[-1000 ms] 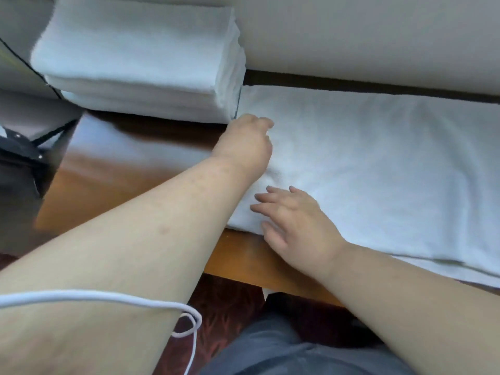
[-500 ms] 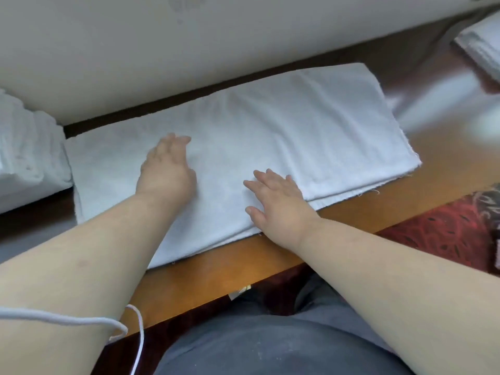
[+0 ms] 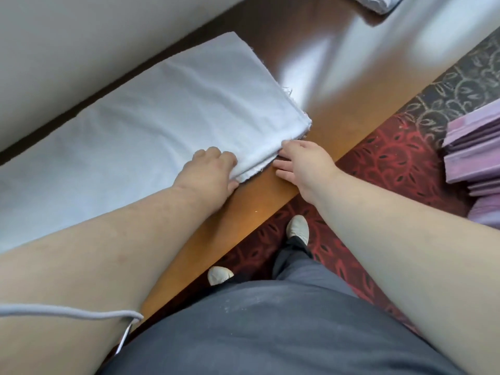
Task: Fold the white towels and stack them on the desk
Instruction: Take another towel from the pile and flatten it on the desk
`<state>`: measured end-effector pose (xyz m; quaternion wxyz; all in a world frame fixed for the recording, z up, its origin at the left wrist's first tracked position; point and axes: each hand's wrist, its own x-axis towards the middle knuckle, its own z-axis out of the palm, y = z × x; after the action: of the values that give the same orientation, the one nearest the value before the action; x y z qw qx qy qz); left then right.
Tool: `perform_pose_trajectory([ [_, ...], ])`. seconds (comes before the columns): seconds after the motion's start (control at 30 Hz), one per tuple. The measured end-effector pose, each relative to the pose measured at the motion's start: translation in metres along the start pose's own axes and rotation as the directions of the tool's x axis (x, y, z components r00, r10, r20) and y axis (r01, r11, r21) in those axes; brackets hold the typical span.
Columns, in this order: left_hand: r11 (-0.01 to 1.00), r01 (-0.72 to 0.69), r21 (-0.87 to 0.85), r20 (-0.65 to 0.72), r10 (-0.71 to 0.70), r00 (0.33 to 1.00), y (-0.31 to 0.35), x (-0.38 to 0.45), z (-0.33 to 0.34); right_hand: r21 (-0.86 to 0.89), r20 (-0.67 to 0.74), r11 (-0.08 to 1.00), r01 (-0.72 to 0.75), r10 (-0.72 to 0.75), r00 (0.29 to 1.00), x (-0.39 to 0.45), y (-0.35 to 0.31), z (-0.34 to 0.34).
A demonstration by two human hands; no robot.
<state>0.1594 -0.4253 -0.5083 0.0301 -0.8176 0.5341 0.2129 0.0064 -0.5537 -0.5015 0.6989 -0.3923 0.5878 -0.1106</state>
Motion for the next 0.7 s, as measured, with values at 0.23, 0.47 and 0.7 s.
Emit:
perform_pose_trajectory([
  [0.23, 0.998, 0.042, -0.052, -0.030, -0.043, 0.999, -0.005, -0.002, -0.003, 0.069, -0.284, 0.996, -0.058, 0.076, 0.956, 0.025, -0.020, 0.001],
  [0.47, 0.987, 0.146, 0.068, -0.173, -0.133, 0.976, -0.013, -0.026, 0.018, -0.012, -0.183, 0.989, -0.148, 0.144, 0.973, 0.027, -0.018, 0.021],
  [0.7, 0.924, 0.361, -0.123, -0.148, -0.377, 0.914, -0.035, -0.063, 0.037, -0.016, -0.226, 0.998, -0.063, 0.057, 0.972, 0.038, -0.024, 0.017],
])
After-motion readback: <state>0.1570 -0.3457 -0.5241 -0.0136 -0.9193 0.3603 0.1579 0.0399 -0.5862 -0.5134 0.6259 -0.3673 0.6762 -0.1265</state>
